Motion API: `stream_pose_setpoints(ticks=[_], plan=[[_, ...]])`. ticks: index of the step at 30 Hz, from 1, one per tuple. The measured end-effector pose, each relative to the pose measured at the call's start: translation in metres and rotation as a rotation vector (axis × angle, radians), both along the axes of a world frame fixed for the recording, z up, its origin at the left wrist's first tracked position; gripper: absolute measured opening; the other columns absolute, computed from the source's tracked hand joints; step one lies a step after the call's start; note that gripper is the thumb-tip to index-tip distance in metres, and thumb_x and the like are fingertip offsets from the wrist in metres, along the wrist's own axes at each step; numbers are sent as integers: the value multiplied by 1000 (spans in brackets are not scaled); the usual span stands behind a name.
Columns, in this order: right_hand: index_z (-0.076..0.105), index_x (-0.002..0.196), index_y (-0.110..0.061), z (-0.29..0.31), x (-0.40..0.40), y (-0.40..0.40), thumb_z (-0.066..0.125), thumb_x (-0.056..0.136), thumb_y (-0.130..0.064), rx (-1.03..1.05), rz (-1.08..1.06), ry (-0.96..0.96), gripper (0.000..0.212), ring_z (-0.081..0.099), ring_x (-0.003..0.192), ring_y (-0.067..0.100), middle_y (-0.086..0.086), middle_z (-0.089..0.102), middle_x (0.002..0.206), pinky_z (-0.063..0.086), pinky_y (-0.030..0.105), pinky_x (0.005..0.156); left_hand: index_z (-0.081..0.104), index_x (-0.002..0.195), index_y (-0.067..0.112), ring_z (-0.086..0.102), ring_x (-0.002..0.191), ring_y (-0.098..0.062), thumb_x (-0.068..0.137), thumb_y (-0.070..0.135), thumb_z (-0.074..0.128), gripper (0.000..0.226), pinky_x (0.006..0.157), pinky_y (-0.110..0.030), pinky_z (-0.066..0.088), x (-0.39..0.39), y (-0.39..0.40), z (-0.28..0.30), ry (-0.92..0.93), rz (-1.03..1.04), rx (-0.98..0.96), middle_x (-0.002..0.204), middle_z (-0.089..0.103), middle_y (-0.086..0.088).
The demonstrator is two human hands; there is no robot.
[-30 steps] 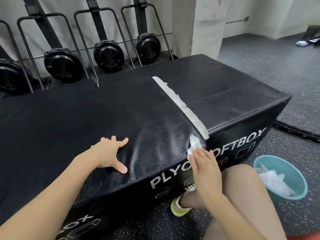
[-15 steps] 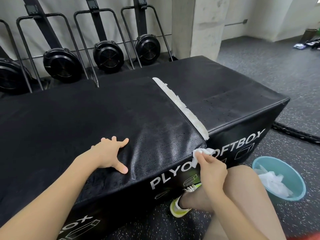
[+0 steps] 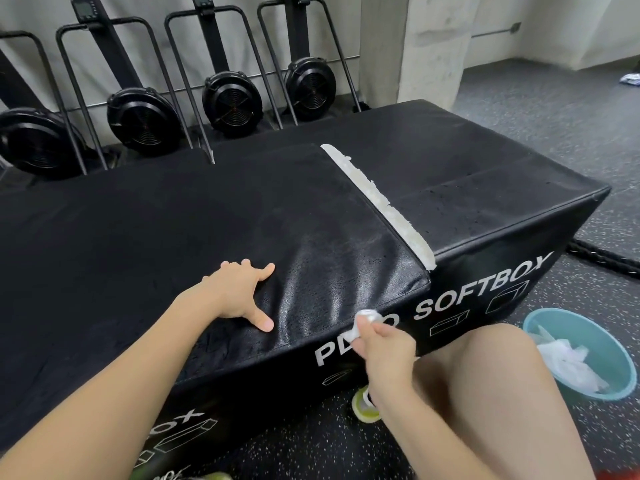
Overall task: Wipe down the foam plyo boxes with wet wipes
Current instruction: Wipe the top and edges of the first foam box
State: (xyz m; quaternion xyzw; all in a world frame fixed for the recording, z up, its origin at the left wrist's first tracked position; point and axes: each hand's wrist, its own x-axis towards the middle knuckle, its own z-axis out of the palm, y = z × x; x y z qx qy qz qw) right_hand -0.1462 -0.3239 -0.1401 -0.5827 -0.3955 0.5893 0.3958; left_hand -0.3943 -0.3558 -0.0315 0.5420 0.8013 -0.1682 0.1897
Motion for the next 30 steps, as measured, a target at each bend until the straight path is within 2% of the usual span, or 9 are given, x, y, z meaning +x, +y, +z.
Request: stream_pose_setpoints(ticks=[2, 4, 7, 12, 16, 19, 24, 27, 30], plan=[[46, 39, -14, 2, -6, -9, 73, 86, -27, -1, 80, 3, 56, 53, 52, 12, -9, 45, 41, 29, 30, 57, 3, 159, 44, 35, 136, -34, 57, 73, 82, 132, 105, -57, 43, -1, -1, -1, 9, -8, 1, 159, 27, -11], [58, 45, -10, 5, 1, -6, 75, 83, -32, 15, 83, 6, 47, 52, 56, 11, -7, 51, 47, 32, 29, 58, 3, 159, 44, 37, 135, -33, 58, 73, 82, 131, 105, -56, 43, -2, -2, -2, 5, -5, 6, 160, 27, -12], [72, 67, -14, 9, 18, 11, 76, 78, -46, 80, -37, 2, 34, 70, 71, 21, 1, 70, 62, 53, 34, 74, 2, 159, 43, 33, 136, -34, 61, 73, 81, 130, 105, -56, 43, -1, -3, -3, 8, -17, 17, 159, 27, -11], [64, 51, -12, 6, 3, 1, 74, 85, -32, 3, -9, 12, 41, 74, 81, 32, -6, 68, 60, 53, 48, 92, 3, 159, 42, 31, 136, -35, 59, 71, 83, 131, 105, -56, 42, -1, -2, -2, -3, -12, 35, 158, 29, -12], [49, 39, -16, 4, -30, -34, 72, 88, -21, -63, 76, 70, 54, 73, 75, 32, -8, 56, 49, 49, 36, 76, 6, 160, 42, 30, 137, -36, 62, 73, 81, 127, 104, -58, 41, 1, -9, -2, -14, -13, 85, 156, 30, -8], [59, 41, -17, 10, -50, -60, 71, 89, -18, -90, 154, 96, 49, 70, 67, 20, -6, 63, 51, 49, 32, 72, 12, 161, 38, 19, 147, -38, 70, 71, 76, 116, 113, -59, 31, 0, -23, 1, -75, -14, 146, 161, 26, -5], [55, 53, -7, 17, -74, -90, 69, 92, -17, -85, 321, 127, 43, 72, 70, 19, 4, 57, 59, 54, 28, 68, 39, 153, 38, 15, 154, -25, 87, 49, 74, 75, 122, -42, 20, 0, -55, 0, -280, 17, 337, 163, 32, 1], [61, 64, 2, 26, -84, -104, 64, 96, -16, -119, 415, 156, 37, 76, 74, 22, 6, 62, 65, 57, 32, 78, 54, 143, 37, 36, 146, -16, 97, 27, 67, 49, 119, -36, 29, 5, -83, -10, -339, -81, 502, 147, 55, 3], [71, 84, 1, 44, -82, -97, 62, 98, -27, -183, 594, 57, 33, 76, 73, 22, 10, 75, 78, 60, 35, 78, 62, 137, 31, 45, 138, -10, 94, 11, 59, 48, 114, -34, 39, 14, -114, -23, -273, -230, 702, 139, 61, 6]])
